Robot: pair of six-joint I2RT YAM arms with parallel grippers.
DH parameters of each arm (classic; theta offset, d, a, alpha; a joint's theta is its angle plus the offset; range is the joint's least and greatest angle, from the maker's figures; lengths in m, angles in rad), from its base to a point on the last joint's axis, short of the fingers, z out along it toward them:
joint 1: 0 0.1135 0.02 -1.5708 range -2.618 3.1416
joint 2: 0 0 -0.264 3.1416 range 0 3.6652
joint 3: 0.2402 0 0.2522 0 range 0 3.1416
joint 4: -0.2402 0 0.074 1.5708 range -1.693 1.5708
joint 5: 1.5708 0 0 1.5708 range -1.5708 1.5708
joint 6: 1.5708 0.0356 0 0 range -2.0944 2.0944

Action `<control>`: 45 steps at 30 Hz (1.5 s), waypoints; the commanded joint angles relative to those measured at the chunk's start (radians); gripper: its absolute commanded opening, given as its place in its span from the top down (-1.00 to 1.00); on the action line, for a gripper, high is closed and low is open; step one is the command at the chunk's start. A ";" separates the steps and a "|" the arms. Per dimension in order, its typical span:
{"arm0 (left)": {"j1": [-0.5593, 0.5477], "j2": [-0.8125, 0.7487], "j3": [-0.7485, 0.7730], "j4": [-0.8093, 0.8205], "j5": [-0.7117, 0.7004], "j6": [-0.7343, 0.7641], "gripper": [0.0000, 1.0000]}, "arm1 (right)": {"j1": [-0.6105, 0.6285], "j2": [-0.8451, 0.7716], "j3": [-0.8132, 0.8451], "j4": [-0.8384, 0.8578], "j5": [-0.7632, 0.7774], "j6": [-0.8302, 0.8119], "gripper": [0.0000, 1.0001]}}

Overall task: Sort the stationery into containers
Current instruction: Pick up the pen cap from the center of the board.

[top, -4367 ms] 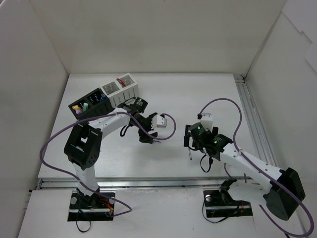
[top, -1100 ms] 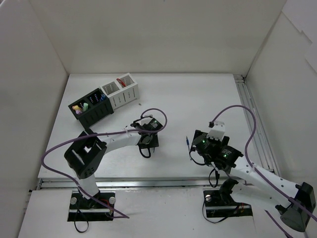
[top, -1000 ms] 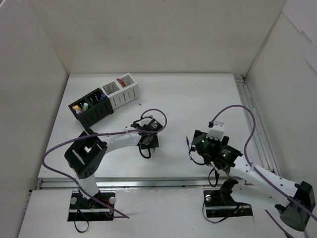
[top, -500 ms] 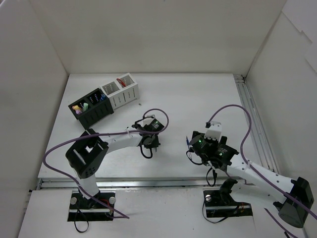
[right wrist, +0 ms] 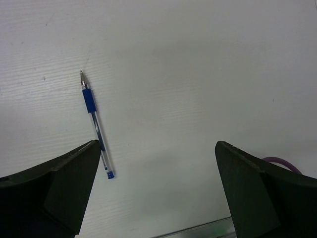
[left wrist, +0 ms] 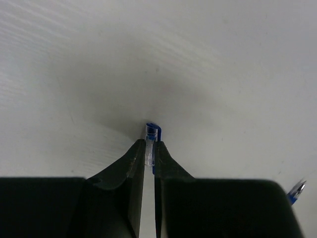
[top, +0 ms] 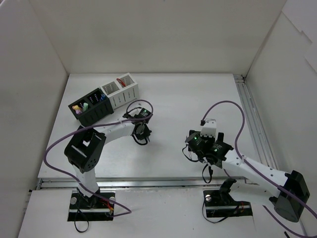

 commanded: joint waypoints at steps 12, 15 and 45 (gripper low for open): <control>0.094 0.016 0.094 -0.034 -0.018 -0.395 1.00 | 0.004 0.032 0.064 0.034 0.035 -0.069 -0.96; 0.094 0.037 0.097 -0.044 -0.015 -0.398 1.00 | 0.007 0.029 0.064 0.040 0.007 -0.099 -0.96; 0.066 -0.503 -0.071 0.030 -0.251 -0.085 1.00 | -0.143 0.527 0.059 0.436 -0.407 -0.167 -0.28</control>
